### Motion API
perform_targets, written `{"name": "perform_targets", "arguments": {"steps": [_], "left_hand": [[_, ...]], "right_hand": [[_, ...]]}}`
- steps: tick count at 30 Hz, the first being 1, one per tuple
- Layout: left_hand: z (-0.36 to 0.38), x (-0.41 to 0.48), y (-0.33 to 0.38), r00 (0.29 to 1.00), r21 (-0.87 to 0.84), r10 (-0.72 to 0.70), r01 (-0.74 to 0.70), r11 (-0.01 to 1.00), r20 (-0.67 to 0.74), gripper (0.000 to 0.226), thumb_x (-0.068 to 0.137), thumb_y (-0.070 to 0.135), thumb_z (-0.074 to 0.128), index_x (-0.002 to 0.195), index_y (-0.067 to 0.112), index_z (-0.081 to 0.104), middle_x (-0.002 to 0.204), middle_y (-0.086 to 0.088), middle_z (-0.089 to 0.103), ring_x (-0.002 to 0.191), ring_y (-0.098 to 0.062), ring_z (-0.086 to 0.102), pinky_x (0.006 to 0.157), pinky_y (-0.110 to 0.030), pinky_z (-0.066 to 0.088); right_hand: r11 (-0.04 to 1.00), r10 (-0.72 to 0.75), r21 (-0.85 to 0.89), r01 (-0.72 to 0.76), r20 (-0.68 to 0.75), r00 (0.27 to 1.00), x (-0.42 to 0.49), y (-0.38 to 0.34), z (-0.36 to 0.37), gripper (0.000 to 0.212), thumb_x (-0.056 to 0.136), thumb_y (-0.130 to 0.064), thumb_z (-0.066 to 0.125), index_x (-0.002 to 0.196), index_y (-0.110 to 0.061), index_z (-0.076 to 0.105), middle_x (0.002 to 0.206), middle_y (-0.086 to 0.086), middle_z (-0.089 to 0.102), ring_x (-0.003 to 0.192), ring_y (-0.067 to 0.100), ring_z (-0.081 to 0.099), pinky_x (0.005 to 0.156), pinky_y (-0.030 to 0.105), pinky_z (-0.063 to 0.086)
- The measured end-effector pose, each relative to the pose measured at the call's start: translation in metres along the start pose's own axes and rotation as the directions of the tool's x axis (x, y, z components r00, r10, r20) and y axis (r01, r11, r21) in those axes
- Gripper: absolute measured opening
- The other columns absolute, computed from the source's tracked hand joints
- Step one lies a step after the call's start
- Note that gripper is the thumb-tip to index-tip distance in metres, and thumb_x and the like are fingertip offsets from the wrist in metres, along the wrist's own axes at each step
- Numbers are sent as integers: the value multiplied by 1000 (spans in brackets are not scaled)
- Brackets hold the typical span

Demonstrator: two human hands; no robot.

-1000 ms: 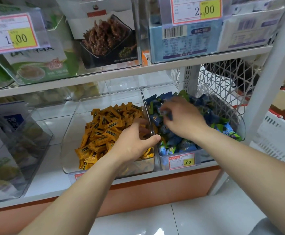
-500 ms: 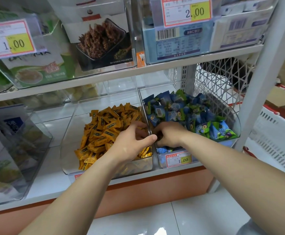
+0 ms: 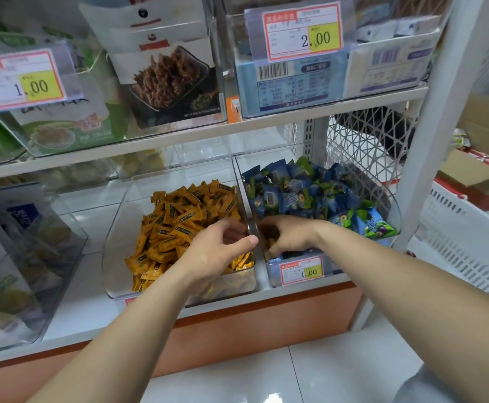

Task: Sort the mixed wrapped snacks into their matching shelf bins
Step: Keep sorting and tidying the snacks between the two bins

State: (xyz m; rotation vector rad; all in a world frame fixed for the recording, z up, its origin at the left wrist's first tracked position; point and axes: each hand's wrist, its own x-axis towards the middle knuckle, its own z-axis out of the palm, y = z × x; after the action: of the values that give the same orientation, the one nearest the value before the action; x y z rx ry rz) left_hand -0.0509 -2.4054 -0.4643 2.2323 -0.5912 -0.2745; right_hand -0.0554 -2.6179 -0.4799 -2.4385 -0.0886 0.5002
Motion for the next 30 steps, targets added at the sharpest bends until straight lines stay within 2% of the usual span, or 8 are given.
{"name": "perform_targets", "arguments": {"steps": [3, 8, 12, 14, 18, 22, 25, 30], "left_hand": [[2, -1, 1, 1000, 9, 2, -2, 1000, -18, 40, 86, 54, 67, 116, 27, 61, 106, 12, 67, 97, 0, 62, 82, -21, 53], [1, -1, 1, 1000, 25, 10, -10, 1000, -15, 40, 86, 56, 66, 117, 30, 60, 106, 16, 66, 97, 3, 61, 78, -15, 49], [-2, 0, 0, 1000, 43, 12, -12, 999, -5, 41, 85, 57, 67, 116, 30, 62, 106, 14, 67, 97, 1, 63, 82, -21, 53], [-4, 1, 0, 1000, 39, 5, -5, 999, 0, 42, 85, 57, 68, 115, 28, 64, 105, 13, 69, 97, 0, 64, 85, -27, 55], [-6, 4, 2, 1000, 22, -2, 2, 1000, 19, 48, 84, 54, 71, 119, 23, 65, 108, 11, 69, 99, -3, 65, 89, -31, 56], [-7, 4, 3, 1000, 19, 0, -1, 1000, 30, 46, 84, 53, 70, 119, 24, 65, 109, 12, 69, 100, -2, 64, 90, -30, 56], [-7, 4, 4, 999, 35, 5, -6, 999, 35, 43, 84, 54, 69, 117, 27, 63, 109, 13, 68, 100, -1, 63, 87, -26, 55], [-8, 4, 6, 999, 46, 1, -3, 999, 39, 45, 84, 54, 69, 118, 25, 64, 109, 13, 68, 100, -1, 63, 86, -24, 54]], "right_hand": [[1000, 9, 26, -9, 13, 1000, 0, 1, -1, 75, 79, -22, 80, 145, -21, 44, 128, -1, 60, 104, 15, 62, 79, 24, 53], [997, -27, -77, 31, 49, 998, -2, 1, -5, 36, 83, -31, 76, 117, -24, 66, 108, -4, 69, 95, 14, 64, 78, 27, 53], [999, -41, -31, 42, 16, 999, -4, 2, -8, 25, 80, -32, 79, 103, -26, 71, 101, -6, 69, 93, 13, 64, 77, 29, 55], [997, -66, 31, 66, -23, 998, -7, 3, -12, 21, 80, -31, 79, 99, -33, 71, 98, -11, 69, 89, 6, 64, 71, 23, 50], [993, -105, 59, 107, -28, 994, -15, 5, -23, 24, 85, -30, 77, 109, -33, 75, 103, -16, 70, 92, 0, 62, 75, 17, 45], [984, -144, -103, 147, 34, 989, -23, 2, -33, 24, 88, -30, 75, 111, -35, 73, 96, -25, 64, 81, -8, 58, 65, 8, 38], [978, -159, -129, 166, 60, 985, -30, 1, -39, 30, 87, -22, 75, 114, -36, 72, 101, -29, 60, 89, -2, 61, 72, 13, 46], [984, -159, -81, 161, 30, 987, -37, 4, -39, 33, 80, -16, 80, 107, -35, 75, 102, -20, 68, 93, 11, 67, 79, 29, 58]]}}
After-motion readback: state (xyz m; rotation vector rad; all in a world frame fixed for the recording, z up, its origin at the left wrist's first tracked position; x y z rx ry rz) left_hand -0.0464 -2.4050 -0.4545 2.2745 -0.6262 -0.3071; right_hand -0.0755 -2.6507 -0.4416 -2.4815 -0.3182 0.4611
